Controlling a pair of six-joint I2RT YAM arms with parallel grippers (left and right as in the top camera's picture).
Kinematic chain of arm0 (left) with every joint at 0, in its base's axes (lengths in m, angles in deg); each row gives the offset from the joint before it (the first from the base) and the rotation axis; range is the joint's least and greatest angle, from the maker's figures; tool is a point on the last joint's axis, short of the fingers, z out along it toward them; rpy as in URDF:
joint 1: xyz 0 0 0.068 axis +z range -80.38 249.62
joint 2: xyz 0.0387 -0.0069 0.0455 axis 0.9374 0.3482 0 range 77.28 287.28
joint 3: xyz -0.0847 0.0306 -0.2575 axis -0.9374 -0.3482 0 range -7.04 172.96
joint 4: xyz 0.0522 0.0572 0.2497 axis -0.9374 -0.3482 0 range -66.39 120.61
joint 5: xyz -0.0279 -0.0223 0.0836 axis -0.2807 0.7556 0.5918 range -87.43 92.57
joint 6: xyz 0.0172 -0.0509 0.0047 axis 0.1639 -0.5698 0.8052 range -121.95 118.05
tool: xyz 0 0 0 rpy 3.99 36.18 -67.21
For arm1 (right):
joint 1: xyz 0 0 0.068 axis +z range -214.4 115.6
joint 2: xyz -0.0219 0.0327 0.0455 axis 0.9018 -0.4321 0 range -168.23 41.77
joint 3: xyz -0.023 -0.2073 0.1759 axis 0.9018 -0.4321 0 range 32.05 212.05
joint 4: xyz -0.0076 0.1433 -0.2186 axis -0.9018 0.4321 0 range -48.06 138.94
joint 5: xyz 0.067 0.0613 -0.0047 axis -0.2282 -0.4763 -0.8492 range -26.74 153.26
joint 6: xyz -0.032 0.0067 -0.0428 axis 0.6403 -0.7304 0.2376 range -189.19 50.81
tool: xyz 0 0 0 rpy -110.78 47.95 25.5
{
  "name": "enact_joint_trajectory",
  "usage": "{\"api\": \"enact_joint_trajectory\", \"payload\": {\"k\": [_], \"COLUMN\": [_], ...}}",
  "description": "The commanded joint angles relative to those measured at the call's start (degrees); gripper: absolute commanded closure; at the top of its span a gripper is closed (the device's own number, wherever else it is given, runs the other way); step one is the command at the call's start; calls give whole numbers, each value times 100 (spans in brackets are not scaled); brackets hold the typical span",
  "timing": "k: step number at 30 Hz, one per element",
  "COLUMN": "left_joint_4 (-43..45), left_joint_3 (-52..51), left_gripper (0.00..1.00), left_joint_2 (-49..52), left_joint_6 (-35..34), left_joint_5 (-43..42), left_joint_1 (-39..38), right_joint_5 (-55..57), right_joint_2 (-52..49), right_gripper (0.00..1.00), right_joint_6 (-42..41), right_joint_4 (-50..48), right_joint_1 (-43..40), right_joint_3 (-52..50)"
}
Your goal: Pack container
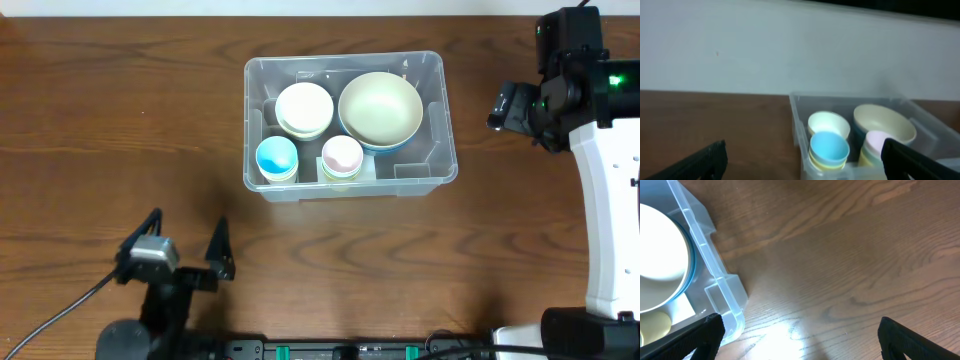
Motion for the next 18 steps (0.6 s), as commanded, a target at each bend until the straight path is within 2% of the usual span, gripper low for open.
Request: {"api": "enact_joint_trajectory", "payload": {"k": [1, 18], "left_joint_4": [323, 2304], "left_joint_3": [-428, -2273], "left_gripper": [2, 2], "left_joint_2": [-74, -76], "left_joint_6": [72, 116], "left_joint_5": [-81, -79], "left_joint_1": [31, 33], "right_joint_5": [74, 74], "right_joint_2": [11, 11], "right_gripper": [1, 1], "right_joint_6": [13, 13], "right_joint_4": [7, 9], "right_joint_1": [-26, -26], "right_joint_3": [22, 22]}}
